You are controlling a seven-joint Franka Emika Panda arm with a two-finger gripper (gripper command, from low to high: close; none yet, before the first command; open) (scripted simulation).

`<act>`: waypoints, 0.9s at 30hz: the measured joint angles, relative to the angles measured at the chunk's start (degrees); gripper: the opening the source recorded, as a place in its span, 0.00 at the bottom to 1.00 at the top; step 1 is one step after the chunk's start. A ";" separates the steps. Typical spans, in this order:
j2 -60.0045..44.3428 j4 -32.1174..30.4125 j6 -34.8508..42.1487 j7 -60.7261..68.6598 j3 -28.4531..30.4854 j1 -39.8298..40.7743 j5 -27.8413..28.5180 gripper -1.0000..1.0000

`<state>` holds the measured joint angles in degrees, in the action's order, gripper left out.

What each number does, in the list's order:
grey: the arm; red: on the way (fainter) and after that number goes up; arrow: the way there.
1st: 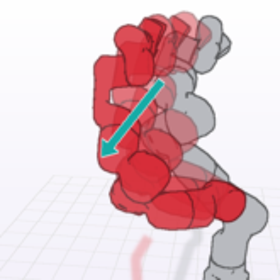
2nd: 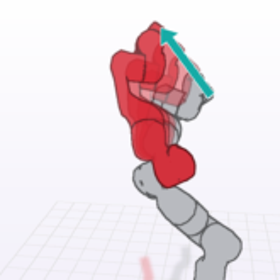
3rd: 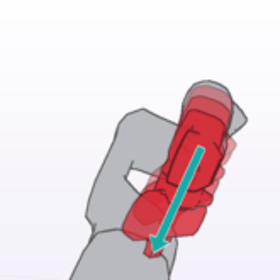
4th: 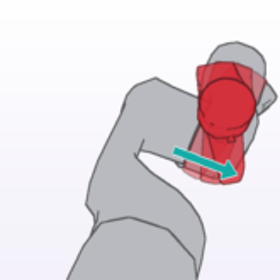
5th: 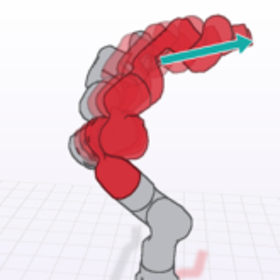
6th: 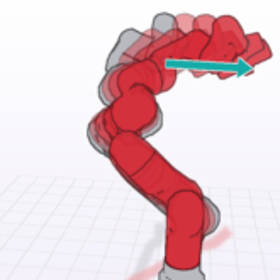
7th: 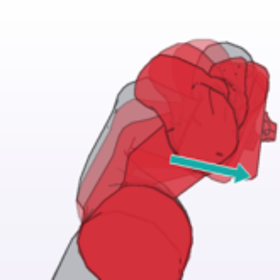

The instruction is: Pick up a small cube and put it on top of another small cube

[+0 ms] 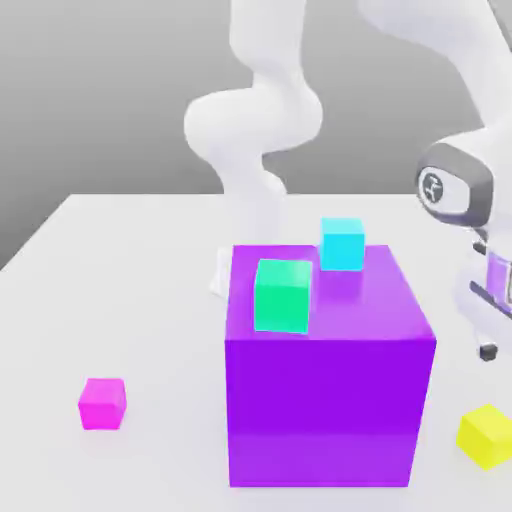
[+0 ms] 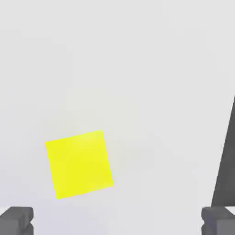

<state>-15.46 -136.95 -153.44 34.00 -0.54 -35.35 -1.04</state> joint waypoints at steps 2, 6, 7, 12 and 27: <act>-3.82 0.45 -2.64 0.70 0.04 -0.56 1.26 0.50; -11.17 1.81 -8.35 0.81 0.07 -0.69 1.75 0.00; -11.17 1.81 -8.35 0.81 0.07 -0.69 1.75 0.00; -11.71 1.91 -8.63 0.80 0.06 -0.69 1.77 0.00; 10.42 3.08 17.45 -12.25 4.01 1.11 0.91 0.00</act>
<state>-5.04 -133.87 -135.99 21.75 3.48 -34.24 -0.13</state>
